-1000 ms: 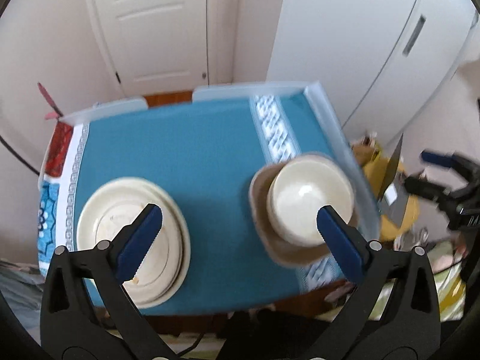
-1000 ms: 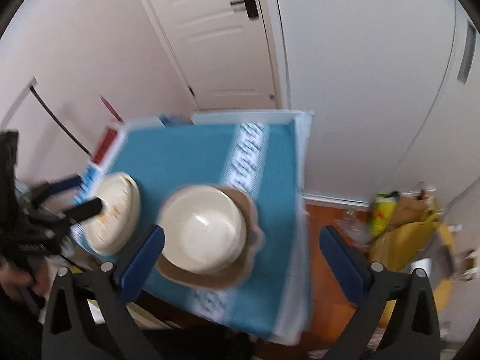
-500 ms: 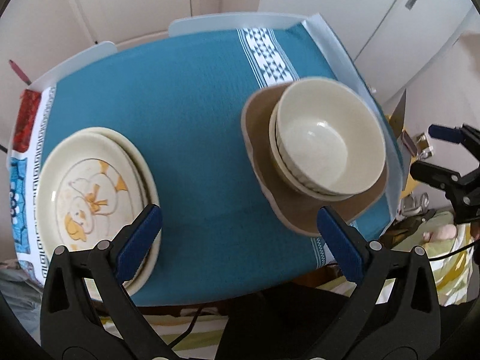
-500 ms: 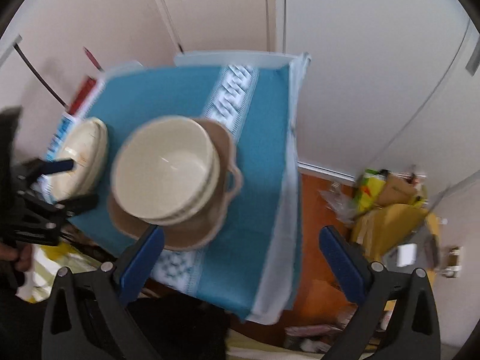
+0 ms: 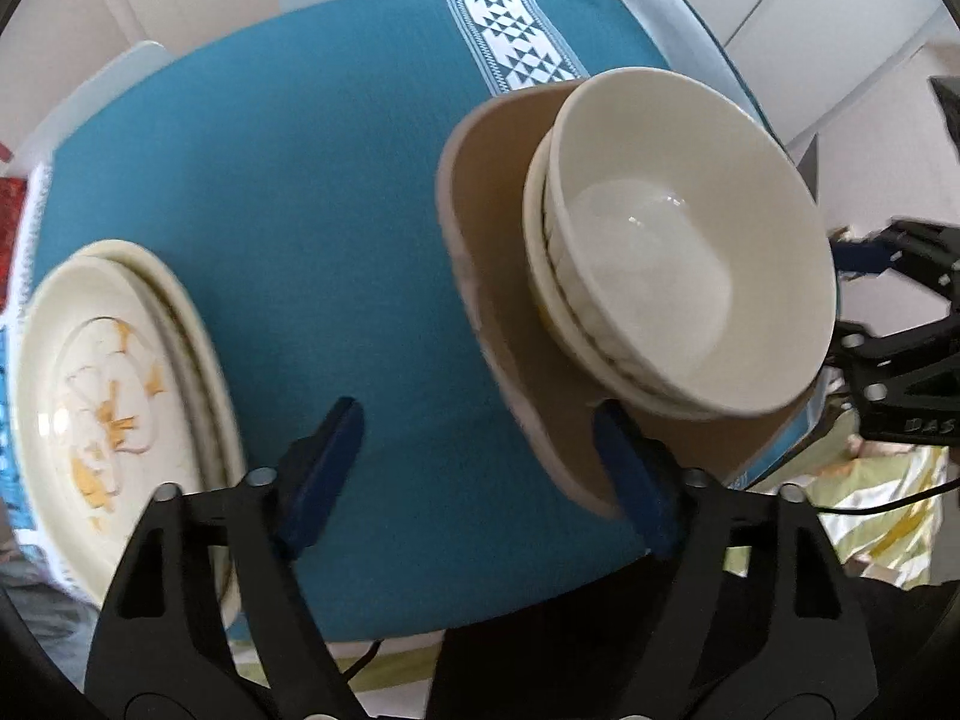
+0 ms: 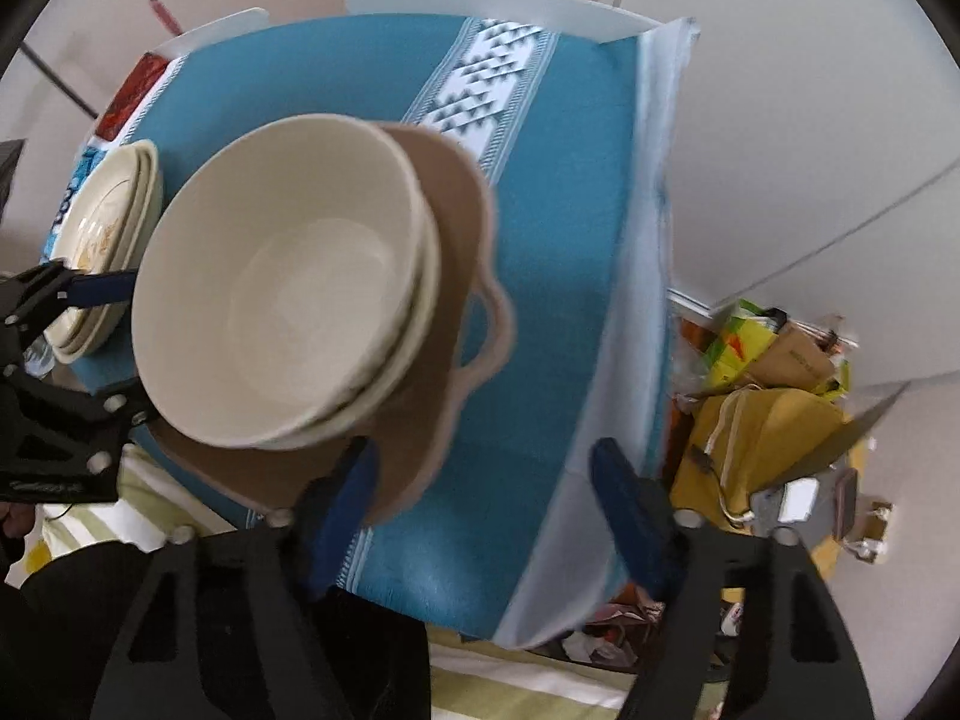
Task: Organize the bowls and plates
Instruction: 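Grasp the rim of the taupe basin holding the bowls with both grippers, then lift the basin with bowls and lower it onto the plate stack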
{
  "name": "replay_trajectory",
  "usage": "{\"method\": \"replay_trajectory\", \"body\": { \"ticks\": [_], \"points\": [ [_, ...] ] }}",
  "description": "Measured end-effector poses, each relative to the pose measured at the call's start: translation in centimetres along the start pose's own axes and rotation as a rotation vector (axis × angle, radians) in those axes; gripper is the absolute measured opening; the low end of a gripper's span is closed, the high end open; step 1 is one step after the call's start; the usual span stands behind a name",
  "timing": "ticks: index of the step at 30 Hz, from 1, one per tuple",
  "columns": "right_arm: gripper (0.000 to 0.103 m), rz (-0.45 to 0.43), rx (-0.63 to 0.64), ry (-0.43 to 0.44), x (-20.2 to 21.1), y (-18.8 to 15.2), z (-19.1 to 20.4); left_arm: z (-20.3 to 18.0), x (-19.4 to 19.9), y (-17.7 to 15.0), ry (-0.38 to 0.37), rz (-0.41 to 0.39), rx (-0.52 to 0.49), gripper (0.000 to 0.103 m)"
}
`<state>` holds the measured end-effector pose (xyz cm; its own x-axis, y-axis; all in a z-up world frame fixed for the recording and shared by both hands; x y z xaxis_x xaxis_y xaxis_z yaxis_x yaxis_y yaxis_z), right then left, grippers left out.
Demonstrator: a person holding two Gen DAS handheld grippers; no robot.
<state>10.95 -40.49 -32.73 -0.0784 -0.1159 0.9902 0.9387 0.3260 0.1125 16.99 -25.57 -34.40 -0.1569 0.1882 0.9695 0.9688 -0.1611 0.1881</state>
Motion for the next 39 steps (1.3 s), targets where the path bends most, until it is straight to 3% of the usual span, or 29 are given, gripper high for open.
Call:
{"method": "replay_trajectory", "body": {
  "ticks": [3,8,11,13,27,39],
  "points": [
    [0.043,-0.021,-0.001,0.049,-1.0,0.3,0.1,-0.3,-0.7,0.2,-0.001,-0.013,-0.003,0.061],
    [0.027,-0.067,0.012,0.09,-2.4,0.8,0.5,-1.4,-1.5,0.4,-0.046,-0.049,-0.018,0.021],
    [0.015,-0.089,0.016,0.12,-2.9,1.0,0.8,-2.0,-1.8,0.5,-0.041,-0.066,-0.043,0.012],
    [0.011,-0.11,0.012,0.135,-3.1,1.1,0.6,-2.0,-1.8,0.5,-0.034,-0.078,-0.045,0.012],
    [0.011,-0.194,0.004,0.126,-1.5,0.5,0.5,-2.5,-0.3,1.0,-0.008,-0.142,-0.066,0.011],
    [0.011,-0.244,0.056,0.111,5.4,2.5,3.0,-1.1,7.4,1.6,0.016,-0.212,-0.009,0.011]
  ]
}}
Point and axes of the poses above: each gripper's, at about its wrist camera, not at the fingertips, and x roughly against the way its jaws point, z to its left, y to its top, the point moved 5 cm from there along -x, roughly the way its jaws point, and after that the axes turned 4 degrees about x, right-handed, at the moved point
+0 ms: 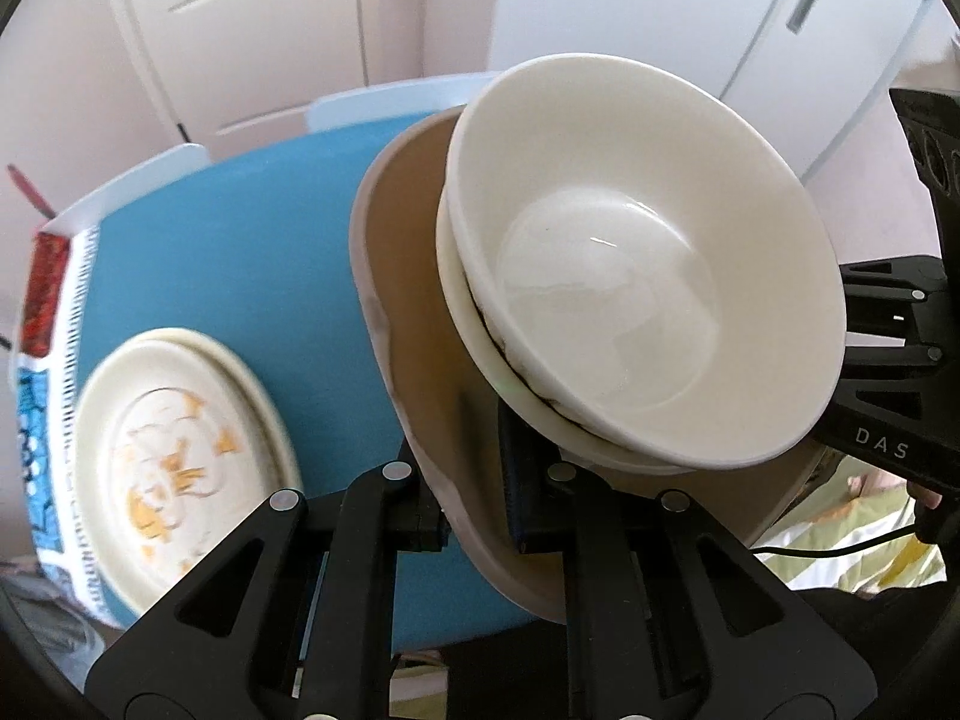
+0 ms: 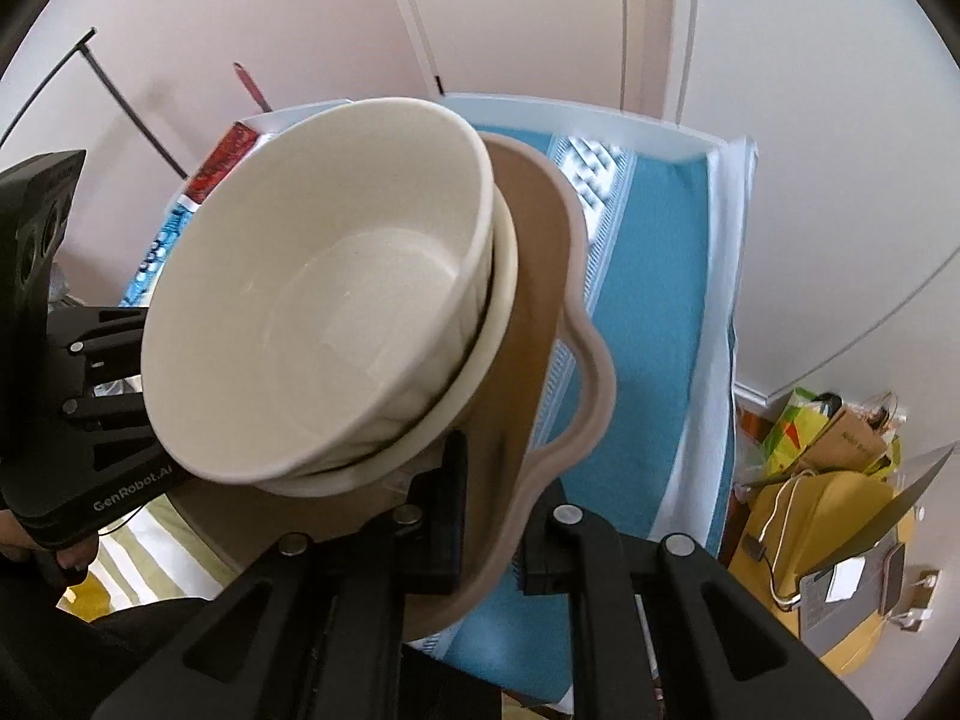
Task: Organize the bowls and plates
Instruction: 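Lift the basin with bowls and lower it onto the plate stack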
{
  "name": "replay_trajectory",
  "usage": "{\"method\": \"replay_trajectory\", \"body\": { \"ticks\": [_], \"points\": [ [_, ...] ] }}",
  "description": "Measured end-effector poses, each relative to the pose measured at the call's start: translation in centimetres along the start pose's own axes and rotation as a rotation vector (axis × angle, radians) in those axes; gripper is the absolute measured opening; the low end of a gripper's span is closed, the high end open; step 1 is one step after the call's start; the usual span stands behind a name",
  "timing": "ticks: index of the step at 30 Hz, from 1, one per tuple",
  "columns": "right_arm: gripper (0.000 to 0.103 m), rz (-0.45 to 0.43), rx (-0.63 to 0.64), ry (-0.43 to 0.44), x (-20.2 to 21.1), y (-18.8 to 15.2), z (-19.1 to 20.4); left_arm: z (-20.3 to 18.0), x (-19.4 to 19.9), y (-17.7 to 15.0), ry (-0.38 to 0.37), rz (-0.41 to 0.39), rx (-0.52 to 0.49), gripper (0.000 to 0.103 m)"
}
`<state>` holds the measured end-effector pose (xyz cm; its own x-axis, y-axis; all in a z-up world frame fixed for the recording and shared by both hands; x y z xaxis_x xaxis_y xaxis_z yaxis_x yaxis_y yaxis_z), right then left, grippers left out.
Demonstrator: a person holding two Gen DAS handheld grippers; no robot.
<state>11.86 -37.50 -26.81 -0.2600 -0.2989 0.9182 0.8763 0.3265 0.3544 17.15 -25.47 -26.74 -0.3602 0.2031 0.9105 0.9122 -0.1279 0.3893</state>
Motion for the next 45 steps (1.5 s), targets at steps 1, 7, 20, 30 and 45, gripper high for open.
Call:
{"method": "replay_trajectory", "body": {
  "ticks": [1,7,20,30,45],
  "points": [
    [0.011,-0.004,0.008,0.001,0.3,0.3,0.5,0.4,0.5,0.1,0.003,-0.004,0.008,0.011],
    [0.011,-0.014,0.033,0.006,0.8,2.4,4.7,4.3,3.5,-0.7,0.013,-0.033,0.043,0.01],
    [0.011,0.004,-0.007,0.015,-3.2,6.9,16.0,17.0,6.3,-3.0,0.005,-0.001,0.014,0.009],
    [0.011,0.038,-0.131,-0.015,-8.0,7.1,20.7,23.1,3.3,-4.9,-0.049,0.07,-0.054,0.008],
    [0.011,0.078,-0.146,-0.023,-11.8,5.8,21.2,24.2,0.1,-6.8,-0.05,0.092,-0.063,0.008]
  ]
}}
Point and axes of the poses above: each gripper's, at about its wrist camera, not at the fingertips, and x roughly against the way its jaws point, z to its left, y to its top, the point moved 5 cm from there along -x, roughly the way its jaws point, and after that the axes turned 4 degrees about x, right-handed, at the moved point
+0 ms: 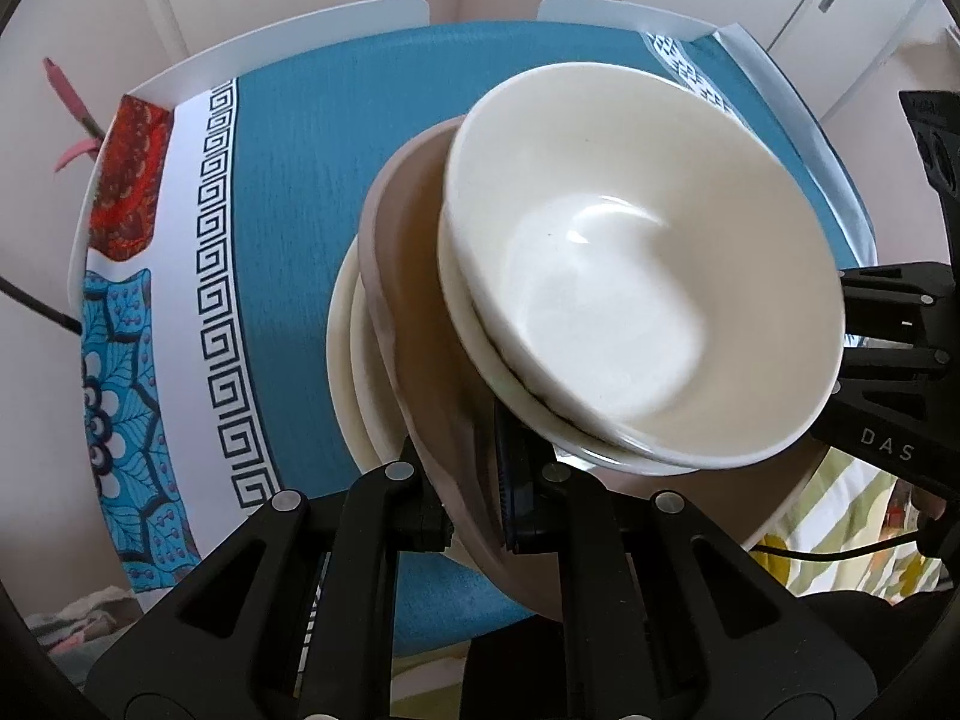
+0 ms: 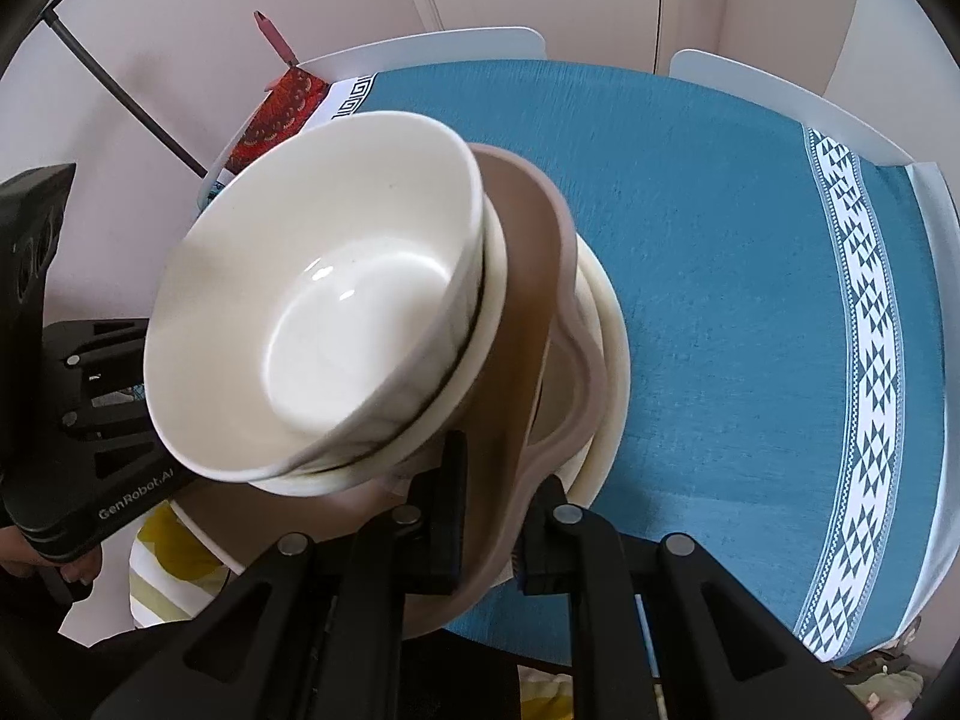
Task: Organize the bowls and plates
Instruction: 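Lift the basin with bowls and lower it onto the plate stack, then open both grippers and withdraw from the stacked dishes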
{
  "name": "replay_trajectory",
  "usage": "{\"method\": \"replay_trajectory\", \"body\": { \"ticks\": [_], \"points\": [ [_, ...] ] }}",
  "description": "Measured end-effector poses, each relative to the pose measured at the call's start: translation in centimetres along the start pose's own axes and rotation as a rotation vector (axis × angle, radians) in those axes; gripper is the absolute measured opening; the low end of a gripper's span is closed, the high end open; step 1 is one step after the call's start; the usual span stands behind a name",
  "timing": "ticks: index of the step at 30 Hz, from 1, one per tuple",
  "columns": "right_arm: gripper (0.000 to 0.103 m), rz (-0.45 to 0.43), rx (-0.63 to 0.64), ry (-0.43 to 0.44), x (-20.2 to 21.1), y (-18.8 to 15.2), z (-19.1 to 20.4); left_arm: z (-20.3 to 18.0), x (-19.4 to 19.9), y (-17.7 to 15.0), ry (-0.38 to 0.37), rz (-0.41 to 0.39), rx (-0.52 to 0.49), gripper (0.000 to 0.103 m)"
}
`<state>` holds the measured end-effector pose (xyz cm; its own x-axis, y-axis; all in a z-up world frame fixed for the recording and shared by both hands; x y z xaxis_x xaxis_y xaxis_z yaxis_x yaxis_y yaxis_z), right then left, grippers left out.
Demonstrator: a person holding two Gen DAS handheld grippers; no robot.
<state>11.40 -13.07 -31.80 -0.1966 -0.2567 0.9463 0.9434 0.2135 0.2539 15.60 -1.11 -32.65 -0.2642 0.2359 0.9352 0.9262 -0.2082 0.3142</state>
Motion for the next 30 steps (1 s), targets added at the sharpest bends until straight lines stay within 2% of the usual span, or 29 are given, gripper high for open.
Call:
{"method": "replay_trajectory", "body": {
  "ticks": [11,17,21,30],
  "points": [
    [0.011,-0.007,-0.019,0.004,0.0,-0.2,-0.3,0.0,-0.3,-0.2,0.018,0.009,0.008,0.008],
    [0.011,0.02,-0.025,-0.011,-0.1,0.3,-0.4,0.4,-0.2,0.0,0.018,0.049,0.023,0.014],
    [0.011,0.028,-0.034,-0.018,0.0,0.5,-0.7,0.3,0.1,0.0,0.045,0.059,-0.018,0.017],
    [0.013,0.05,-0.031,-0.037,1.2,0.8,-0.7,0.0,1.6,0.0,0.045,0.088,-0.051,0.023]
  ]
}}
Point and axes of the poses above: each gripper's, at about its wrist camera, not at the fingertips, and x roughly against the way its jaws point, z to its left, y to its top, the point moved 5 cm from there along -x, roughly the way its jaws point, and after that the axes turned 4 degrees about x, right-handed, at the moved point
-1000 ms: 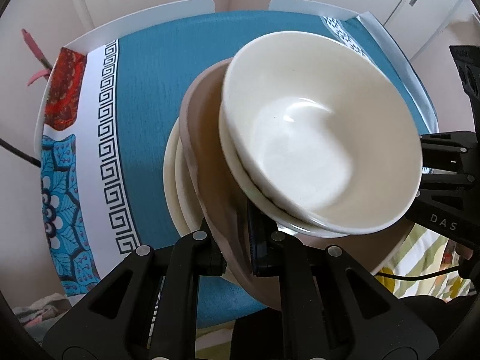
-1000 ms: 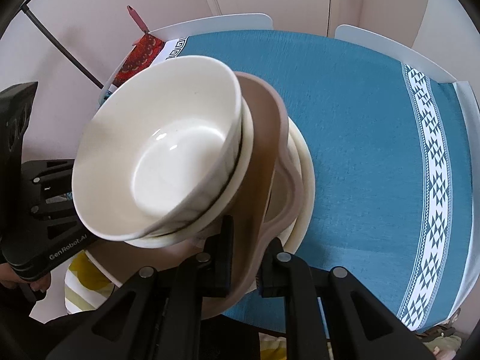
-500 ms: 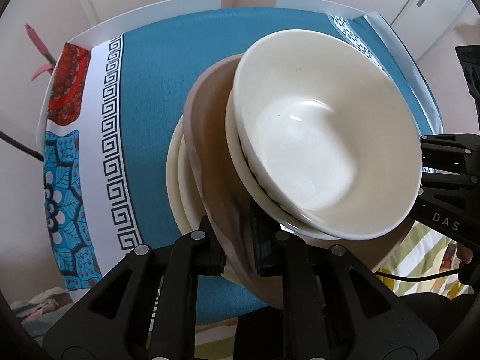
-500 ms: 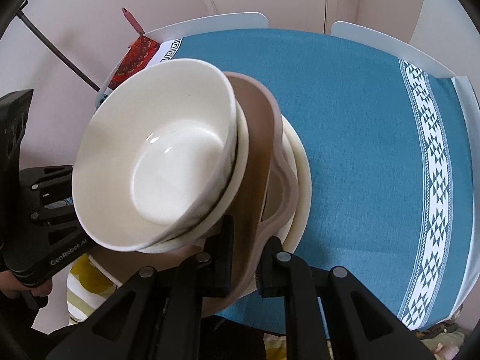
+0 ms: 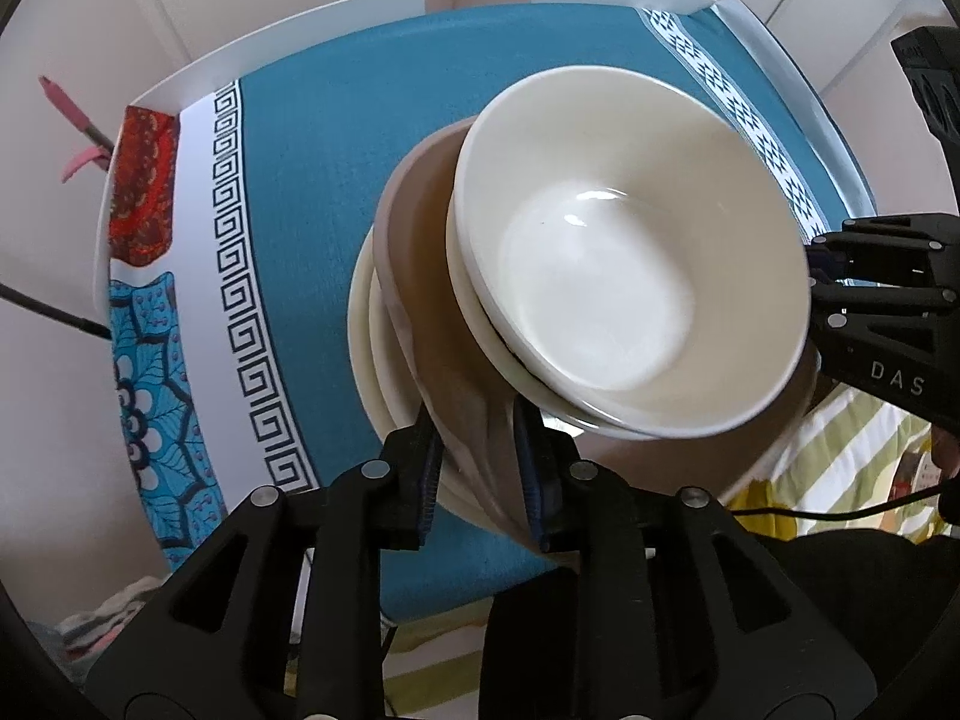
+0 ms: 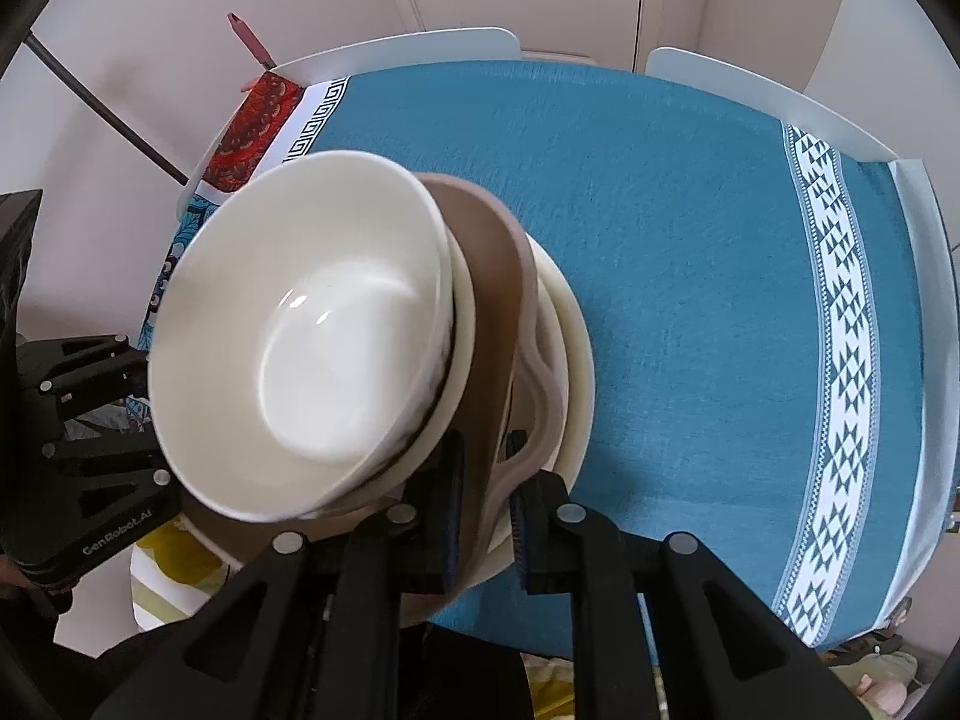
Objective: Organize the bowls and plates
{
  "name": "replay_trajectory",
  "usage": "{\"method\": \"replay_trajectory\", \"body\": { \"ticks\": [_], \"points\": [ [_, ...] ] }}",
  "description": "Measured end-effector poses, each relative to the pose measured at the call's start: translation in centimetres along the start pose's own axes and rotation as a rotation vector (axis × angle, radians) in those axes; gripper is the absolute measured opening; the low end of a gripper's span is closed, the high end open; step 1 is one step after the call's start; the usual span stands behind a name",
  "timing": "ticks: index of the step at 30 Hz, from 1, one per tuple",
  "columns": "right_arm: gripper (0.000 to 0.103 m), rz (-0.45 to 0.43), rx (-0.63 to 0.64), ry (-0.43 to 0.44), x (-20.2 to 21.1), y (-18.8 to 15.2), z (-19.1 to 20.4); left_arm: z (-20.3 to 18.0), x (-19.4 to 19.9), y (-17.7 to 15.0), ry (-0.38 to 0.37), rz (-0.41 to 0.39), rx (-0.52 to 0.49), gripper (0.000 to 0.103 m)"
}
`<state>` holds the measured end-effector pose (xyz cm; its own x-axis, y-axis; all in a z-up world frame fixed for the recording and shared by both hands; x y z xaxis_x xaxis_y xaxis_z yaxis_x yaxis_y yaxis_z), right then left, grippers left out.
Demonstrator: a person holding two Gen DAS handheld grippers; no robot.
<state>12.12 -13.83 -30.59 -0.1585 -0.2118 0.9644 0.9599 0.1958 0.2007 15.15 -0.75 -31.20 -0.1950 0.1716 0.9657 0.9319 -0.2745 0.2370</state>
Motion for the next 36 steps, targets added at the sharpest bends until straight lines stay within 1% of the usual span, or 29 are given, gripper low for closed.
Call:
{"method": "replay_trajectory", "body": {
  "ticks": [2,3,5,8,12,14,17,21,23,27,28,29,30,31,32,33,34,35,36],
  "points": [
    [0.013,0.009,-0.001,-0.001,0.3,-0.1,0.1,0.0,0.5,-0.1,0.012,0.002,-0.006,0.033],
    [0.013,0.01,-0.001,-0.001,0.5,-0.2,0.1,0.1,0.7,-0.1,0.014,0.0,-0.006,0.035],
    [0.013,0.01,-0.005,0.001,1.0,-0.5,0.0,0.3,1.3,-0.2,0.005,-0.004,0.003,0.046],
    [0.013,0.007,-0.02,0.006,1.8,-1.0,-0.1,0.4,2.2,-0.7,-0.003,-0.01,0.02,0.048],
    [0.013,-0.017,-0.035,0.027,3.4,-2.0,0.0,-0.1,3.4,-1.5,0.001,-0.025,0.028,0.048],
    [0.013,-0.035,-0.037,0.023,4.4,-2.6,0.1,-0.4,4.1,-1.9,-0.003,-0.04,0.035,0.048],
    [0.013,-0.08,-0.039,0.031,6.2,-3.2,0.7,-1.1,6.5,-2.6,-0.017,-0.106,0.055,0.048],
    [0.013,-0.171,-0.033,-0.002,10.0,-4.2,1.5,-1.9,10.9,-3.4,-0.006,-0.235,0.087,0.048],
    [0.013,-0.232,-0.033,-0.022,12.4,-4.5,1.7,-2.4,13.4,-3.6,-0.001,-0.315,0.101,0.048],
    [0.013,-0.396,-0.037,-0.062,17.8,-5.2,2.3,-3.5,18.5,-4.2,0.038,-0.49,0.106,0.049],
    [0.014,-0.434,-0.036,-0.078,19.1,-5.5,2.4,-3.9,19.9,-4.4,0.053,-0.54,0.105,0.052],
    [0.015,-0.476,-0.035,-0.097,20.5,-5.8,2.5,-4.3,21.3,-4.6,0.068,-0.59,0.105,0.059],
    [0.027,-0.517,-0.039,-0.115,21.9,-6.1,2.5,-4.6,22.5,-4.7,0.08,-0.631,0.107,0.064],
    [0.056,-0.561,-0.044,-0.128,23.2,-6.4,2.5,-4.9,23.8,-5.0,0.093,-0.681,0.112,0.076],
    [0.072,-0.594,-0.045,-0.133,24.3,-6.5,2.6,-5.2,24.9,-5.2,0.103,-0.721,0.116,0.09],
    [0.094,-0.636,-0.044,-0.141,25.5,-6.7,2.6,-5.5,26.2,-5.4,0.116,-0.773,0.119,0.096],
    [0.097,-0.671,-0.041,-0.155,26.5,-6.9,2.7,-5.9,27.5,-5.7,0.133,-0.823,0.123,0.102],
    [0.097,-0.698,-0.038,-0.177,27.5,-7.1,2.8,-6.2,28.6,-6.1,0.151,-0.871,0.127,0.103],
    [0.097,-0.719,-0.038,-0.206,28.4,-7.3,2.9,-6.5,29.3,-6.2,0.161,-0.895,0.128,0.103]
  ]
}}
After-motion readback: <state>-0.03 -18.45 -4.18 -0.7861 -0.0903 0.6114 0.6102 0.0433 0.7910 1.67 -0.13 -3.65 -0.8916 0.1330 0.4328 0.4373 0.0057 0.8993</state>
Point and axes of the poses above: each gripper's, at about its wrist camera, not at the fingertips, and x roughly against the way its jaws point, z to its left, y to its top, the point moved 5 cm from there along -x, roughly the way its jaws point, and after that the axes turned 4 degrees about x, right-handed, at the moved point
